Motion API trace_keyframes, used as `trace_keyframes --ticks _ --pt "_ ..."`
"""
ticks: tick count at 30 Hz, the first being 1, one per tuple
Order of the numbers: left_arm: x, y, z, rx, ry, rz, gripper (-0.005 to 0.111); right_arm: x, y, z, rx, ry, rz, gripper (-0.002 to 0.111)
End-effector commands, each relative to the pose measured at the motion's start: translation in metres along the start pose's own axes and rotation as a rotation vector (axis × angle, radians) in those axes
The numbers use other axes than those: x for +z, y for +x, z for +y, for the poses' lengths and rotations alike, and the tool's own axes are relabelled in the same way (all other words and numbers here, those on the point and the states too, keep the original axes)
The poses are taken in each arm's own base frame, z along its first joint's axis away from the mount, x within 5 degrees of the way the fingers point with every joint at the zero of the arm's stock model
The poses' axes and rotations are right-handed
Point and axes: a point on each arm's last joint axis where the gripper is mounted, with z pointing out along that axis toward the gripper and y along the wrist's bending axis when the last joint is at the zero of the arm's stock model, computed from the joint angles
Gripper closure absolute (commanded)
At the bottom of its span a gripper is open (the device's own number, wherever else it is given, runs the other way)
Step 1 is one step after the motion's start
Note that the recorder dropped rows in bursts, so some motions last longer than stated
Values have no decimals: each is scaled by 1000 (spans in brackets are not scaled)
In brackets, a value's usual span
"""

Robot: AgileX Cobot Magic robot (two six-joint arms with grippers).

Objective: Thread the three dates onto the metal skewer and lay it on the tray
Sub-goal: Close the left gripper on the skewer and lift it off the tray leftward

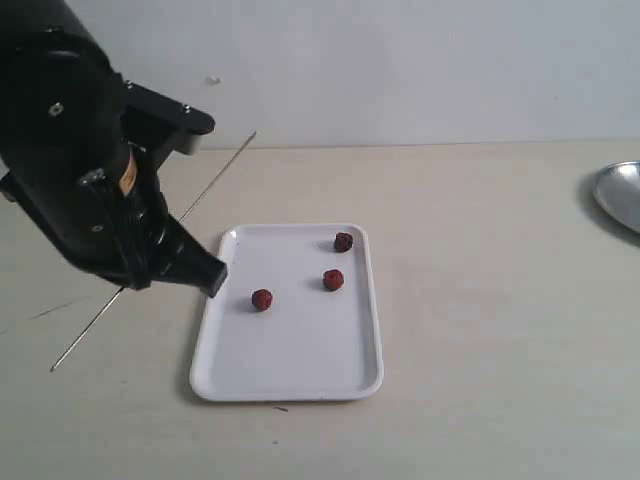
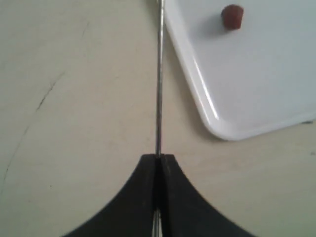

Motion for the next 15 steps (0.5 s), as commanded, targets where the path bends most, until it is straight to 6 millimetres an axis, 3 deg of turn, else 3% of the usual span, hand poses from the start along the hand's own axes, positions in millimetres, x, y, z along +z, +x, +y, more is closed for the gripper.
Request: trace_keyframes --ticks 1,9,15 --pt "8 23 6 26 -35 71 107 0 0 0 1 -2 -11 108" --pt "24 41 13 4 -79 143 107 0 0 0 1 -2 -11 108" --pt "48 51 7 -60 -3 54 107 0 0 0 1 -2 -11 108"
